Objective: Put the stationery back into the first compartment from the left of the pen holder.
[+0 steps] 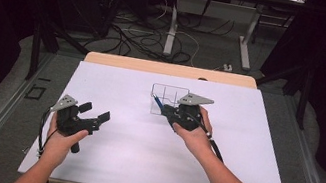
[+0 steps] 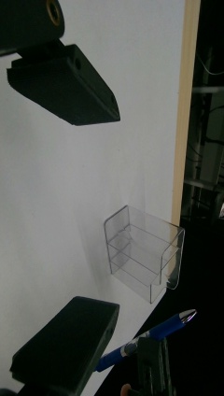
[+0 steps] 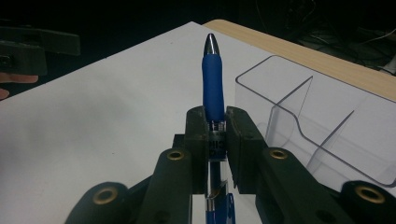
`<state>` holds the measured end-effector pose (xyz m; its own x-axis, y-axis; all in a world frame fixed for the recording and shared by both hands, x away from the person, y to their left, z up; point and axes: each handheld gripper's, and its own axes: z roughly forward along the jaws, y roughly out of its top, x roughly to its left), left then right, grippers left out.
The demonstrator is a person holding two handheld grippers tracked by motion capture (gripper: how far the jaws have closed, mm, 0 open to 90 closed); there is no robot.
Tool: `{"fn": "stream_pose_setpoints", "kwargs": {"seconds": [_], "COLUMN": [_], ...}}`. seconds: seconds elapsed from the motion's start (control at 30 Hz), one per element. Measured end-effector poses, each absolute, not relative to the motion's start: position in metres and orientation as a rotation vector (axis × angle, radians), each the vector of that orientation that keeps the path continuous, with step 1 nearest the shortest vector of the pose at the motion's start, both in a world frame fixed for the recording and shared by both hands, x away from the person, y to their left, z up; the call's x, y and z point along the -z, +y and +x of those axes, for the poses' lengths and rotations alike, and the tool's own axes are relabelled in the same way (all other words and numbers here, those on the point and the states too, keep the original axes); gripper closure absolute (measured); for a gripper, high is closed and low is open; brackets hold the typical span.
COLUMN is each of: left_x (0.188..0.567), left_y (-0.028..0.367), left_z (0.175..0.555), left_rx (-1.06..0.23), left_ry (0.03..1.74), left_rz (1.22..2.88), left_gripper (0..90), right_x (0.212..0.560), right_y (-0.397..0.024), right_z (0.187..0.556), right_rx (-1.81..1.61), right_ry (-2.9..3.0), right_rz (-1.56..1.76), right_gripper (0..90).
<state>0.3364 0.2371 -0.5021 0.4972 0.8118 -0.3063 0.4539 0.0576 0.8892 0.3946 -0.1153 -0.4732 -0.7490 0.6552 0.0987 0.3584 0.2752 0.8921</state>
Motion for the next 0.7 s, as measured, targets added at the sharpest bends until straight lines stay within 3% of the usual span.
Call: {"fn": "stream_pose_setpoints", "kwargs": {"seconds": [0.27, 0.7], "left_x": [0.501, 0.502], "left_y": [0.231, 0.233], "left_z": [0.335, 0.335], "left_rx": [-0.384, -0.393], "left_ry": [1.108, 1.112], "left_rz": [1.584, 1.585], "left_gripper": [13.4, 15.1], "right_x": [0.471, 0.462], "right_y": [-0.117, -0.108], "right_z": [0.394, 0.371], "right_rx": [-1.486, -1.212], "right_ry": [2.218, 2.204], "right_rz": [0.910, 0.548], "right_gripper": [79.7, 79.7]}}
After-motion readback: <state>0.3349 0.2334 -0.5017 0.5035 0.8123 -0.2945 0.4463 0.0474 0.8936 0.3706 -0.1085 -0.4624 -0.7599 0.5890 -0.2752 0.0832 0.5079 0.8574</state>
